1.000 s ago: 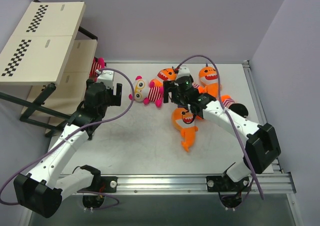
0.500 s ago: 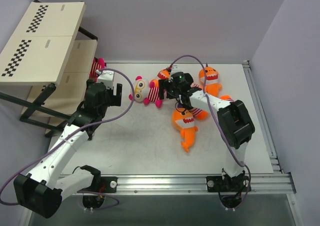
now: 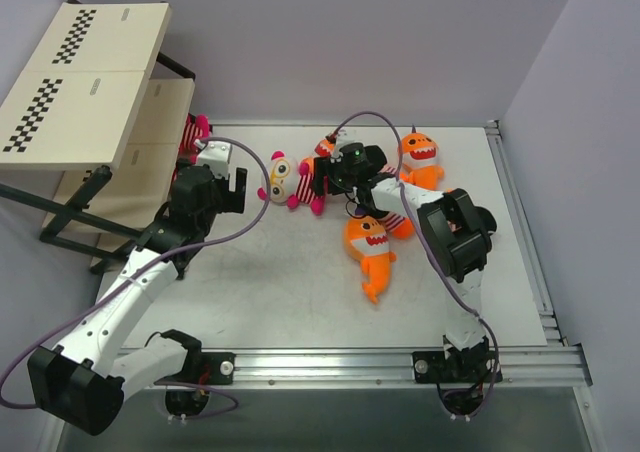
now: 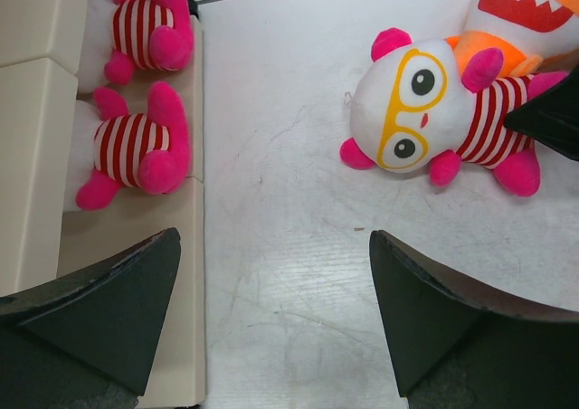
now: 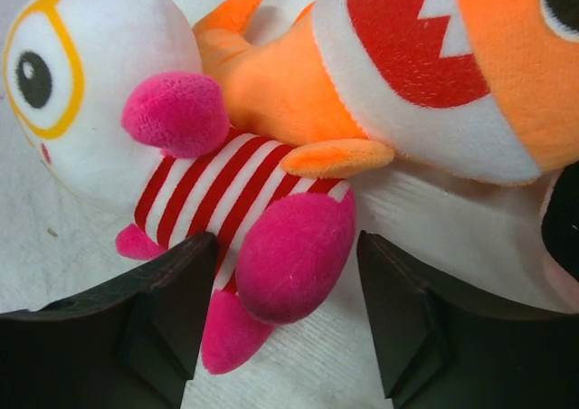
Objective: Place and organize the stuffed toys onto the shelf
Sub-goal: Grab a stuffed toy with the right arm, then pass the stuffed toy from the right arm to the left
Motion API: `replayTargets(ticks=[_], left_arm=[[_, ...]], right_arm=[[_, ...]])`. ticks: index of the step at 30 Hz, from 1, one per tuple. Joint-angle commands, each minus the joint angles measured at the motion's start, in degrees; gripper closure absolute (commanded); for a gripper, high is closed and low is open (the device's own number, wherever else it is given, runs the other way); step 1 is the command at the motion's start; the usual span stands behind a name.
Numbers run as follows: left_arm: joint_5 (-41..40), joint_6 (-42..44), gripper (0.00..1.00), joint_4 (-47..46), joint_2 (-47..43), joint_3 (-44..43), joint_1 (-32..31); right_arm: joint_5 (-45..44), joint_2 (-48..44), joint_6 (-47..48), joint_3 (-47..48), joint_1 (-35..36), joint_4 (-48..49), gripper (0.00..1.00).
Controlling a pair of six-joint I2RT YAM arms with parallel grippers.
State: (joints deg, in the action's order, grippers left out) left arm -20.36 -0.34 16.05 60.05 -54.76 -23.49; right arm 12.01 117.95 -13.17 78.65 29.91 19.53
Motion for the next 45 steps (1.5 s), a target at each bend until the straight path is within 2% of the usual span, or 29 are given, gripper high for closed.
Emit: replayTargets(ticks=[1,5,6,8,9,12,17,23,28,36,39,45], left_arm=[[2.25,0.25,0.06,-2.96,-0.64,-0.08,-0.42],[3.48,2.36,0.06,-3.48,-0.64,0.18,-1.03],[3.66,2.62,0.06,-3.57,-0.64,0.27,-1.3],[4.01,3.06,0.06,-3.84,-0.72,0.62,-2.0],[4.19,3.24,0.06,-4.19,-0.81,0.71,-2.26],[4.45,3.85,0.06,-5.06,-1.34,1.41,-3.76],[3.66,5.96,0.06,-6.47,-3.18,2.82,-7.71],[1.47,5.44,0.06,-5.86,-4.77,3.87,-15.7],[-1.86,0.88,0.06,-3.4,-5.47,5.45,-25.18],[-8.11,-7.57,0.06,-7.08,-5.3,12.3,-38.19],[-10.48,-7.05,0.06,-9.28,-4.77,14.23,-41.1],[-14.7,-5.72,0.06,-9.47,-0.91,14.77,-41.47]], right_arm=[[2.4,0.61,0.51,2.21,-0.21,2.97,0.4],[4.07,-0.35,-0.45,0.45,-0.29,5.07,0.59],[4.42,-0.44,-0.63,0.01,-0.29,6.12,0.68],[5.04,-1.05,-1.76,-1.39,-0.29,7.71,0.78],[5.82,-1.23,-2.21,-1.66,-0.29,7.8,0.88],[6.79,-2.72,-5.45,-3.76,-0.12,8.86,1.0],[6.8,-7.37,-12.39,-7.63,1.38,9.39,1.0],[7.23,-13.7,-24.52,-14.13,2.78,9.81,1.0],[7.77,-17.75,-29.72,-17.48,4.45,9.3,1.0],[7.94,-22.32,-34.11,-21.87,8.14,9.91,1.0],[7.94,-23.38,-34.99,-23.19,9.02,10.53,1.0],[9.52,-24.87,-37.19,-24.25,9.9,12.2,1.0]])
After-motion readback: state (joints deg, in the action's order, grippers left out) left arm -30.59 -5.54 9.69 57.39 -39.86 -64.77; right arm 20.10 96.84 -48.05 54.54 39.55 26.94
